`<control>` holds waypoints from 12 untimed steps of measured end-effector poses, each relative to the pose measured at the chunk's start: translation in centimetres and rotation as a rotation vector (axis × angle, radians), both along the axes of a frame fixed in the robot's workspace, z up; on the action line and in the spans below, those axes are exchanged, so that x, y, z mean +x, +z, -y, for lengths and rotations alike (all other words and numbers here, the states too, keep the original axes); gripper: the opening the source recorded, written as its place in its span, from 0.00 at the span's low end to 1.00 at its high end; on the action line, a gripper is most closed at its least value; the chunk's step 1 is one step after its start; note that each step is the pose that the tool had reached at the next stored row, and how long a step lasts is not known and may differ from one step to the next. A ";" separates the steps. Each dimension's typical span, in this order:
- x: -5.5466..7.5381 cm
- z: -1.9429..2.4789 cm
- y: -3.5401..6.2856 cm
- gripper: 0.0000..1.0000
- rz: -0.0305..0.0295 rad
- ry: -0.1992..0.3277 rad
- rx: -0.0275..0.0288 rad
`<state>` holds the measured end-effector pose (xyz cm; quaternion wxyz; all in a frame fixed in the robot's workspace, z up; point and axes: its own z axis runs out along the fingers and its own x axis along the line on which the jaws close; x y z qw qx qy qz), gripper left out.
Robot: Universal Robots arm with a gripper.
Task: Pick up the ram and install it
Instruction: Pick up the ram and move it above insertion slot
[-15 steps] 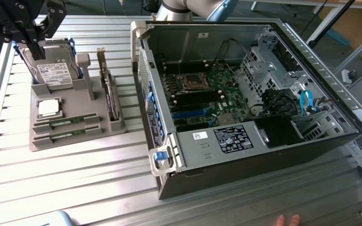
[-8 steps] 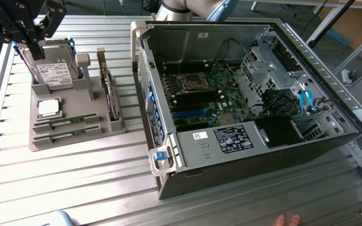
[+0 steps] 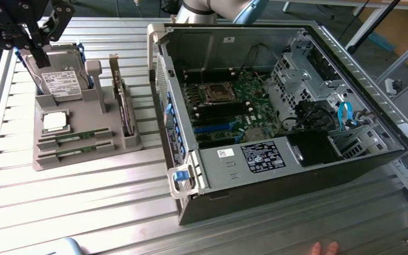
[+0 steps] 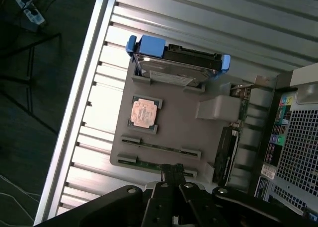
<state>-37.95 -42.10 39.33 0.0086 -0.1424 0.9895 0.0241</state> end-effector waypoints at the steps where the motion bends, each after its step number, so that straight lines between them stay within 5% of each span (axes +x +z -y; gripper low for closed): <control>1: 0.0 0.00 0.00 0.11 -0.0001 0.011 0.0000; 12: 0.0 0.00 0.00 0.11 -0.0004 0.126 0.0000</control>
